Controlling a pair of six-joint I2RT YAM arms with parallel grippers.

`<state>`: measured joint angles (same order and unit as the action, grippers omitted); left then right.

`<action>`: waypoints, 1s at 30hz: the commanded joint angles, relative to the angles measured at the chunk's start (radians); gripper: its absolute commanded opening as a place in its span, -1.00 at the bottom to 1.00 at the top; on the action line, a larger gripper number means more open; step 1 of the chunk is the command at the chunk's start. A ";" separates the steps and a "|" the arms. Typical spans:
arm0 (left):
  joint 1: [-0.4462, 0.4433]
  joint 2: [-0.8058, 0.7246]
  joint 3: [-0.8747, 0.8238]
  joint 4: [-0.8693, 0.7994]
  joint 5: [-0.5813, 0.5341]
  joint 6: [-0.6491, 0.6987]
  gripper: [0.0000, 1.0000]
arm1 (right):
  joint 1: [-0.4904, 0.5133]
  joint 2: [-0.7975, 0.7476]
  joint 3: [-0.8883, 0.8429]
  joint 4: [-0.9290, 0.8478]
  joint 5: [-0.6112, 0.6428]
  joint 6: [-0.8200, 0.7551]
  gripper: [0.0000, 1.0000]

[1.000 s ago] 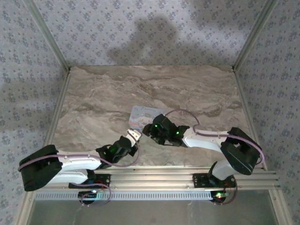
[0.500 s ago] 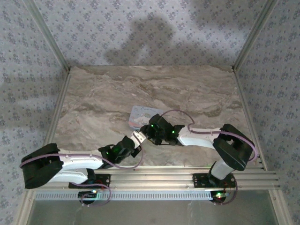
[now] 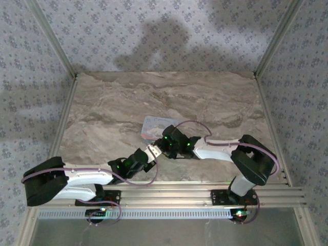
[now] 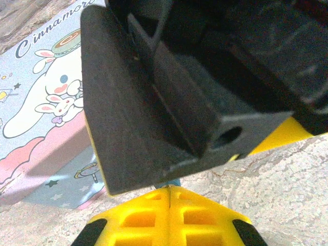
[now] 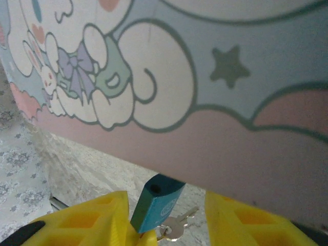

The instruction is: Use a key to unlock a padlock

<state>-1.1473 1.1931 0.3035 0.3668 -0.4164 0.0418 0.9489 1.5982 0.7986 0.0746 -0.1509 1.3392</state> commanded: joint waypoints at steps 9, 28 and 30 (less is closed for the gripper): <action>-0.012 0.002 0.040 0.003 0.016 0.020 -1.00 | -0.015 0.044 0.038 -0.003 -0.022 -0.009 -0.59; -0.004 -0.046 0.052 -0.012 0.073 -0.094 -0.46 | -0.088 -0.119 -0.124 0.014 -0.009 -0.065 -1.00; 0.017 -0.072 0.034 -0.014 0.105 -0.159 -0.40 | -0.128 -0.162 -0.162 -0.003 -0.034 -0.100 -1.00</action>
<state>-1.1477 1.1606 0.3244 0.3447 -0.3531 -0.0208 0.8627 1.4982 0.6796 0.1009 -0.1814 1.2922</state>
